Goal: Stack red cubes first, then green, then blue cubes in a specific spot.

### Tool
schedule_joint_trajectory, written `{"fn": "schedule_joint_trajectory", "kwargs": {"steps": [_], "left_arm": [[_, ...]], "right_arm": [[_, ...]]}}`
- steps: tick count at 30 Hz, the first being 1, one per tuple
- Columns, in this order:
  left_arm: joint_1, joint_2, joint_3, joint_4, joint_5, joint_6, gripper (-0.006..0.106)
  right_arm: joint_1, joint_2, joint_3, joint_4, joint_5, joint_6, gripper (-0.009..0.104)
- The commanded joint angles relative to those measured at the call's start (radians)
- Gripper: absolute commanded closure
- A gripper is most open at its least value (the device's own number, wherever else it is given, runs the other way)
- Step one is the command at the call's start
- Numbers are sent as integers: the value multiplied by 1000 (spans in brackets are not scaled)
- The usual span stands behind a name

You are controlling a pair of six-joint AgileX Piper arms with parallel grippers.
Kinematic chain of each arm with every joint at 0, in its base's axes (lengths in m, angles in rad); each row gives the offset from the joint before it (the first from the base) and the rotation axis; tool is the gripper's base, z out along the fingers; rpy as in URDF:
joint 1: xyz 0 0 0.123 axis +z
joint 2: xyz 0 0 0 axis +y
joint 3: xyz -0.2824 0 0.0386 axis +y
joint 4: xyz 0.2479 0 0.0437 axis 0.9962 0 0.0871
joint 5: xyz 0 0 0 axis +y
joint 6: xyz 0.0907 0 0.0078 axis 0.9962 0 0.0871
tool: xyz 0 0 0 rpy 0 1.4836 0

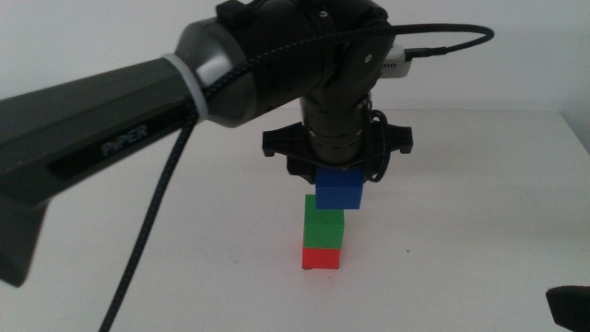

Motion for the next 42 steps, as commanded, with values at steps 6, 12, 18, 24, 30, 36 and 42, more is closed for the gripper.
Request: {"fn": "schedule_joint_trajectory", "kwargs": {"steps": [6,12,18,24,30,36,42], "left_arm": [[2,21,-22,-11,-2,-15,102],[19,21,8,2,-2,-22,102],[25,21,17,36,-2,-30,102],[39,32,17,-3,-2,-22,102],[40,51,19,-10,-2,-7,102],[51,50,27,-29,-2,15,102],[51,50,27,-33,-2,15,102]], "right_arm": [[0,-5,3,-2,-8,-11,2],[0,-5,3,-2,-8,-11,2],[0,-5,3,-2,-8,-11,2],[0,-5,3,-2,-8,-11,2],[0,-5,3,-2,-8,-11,2],[0,-5,3,-2,-8,-11,2],[0,-5,3,-2,-8,-11,2]]}}
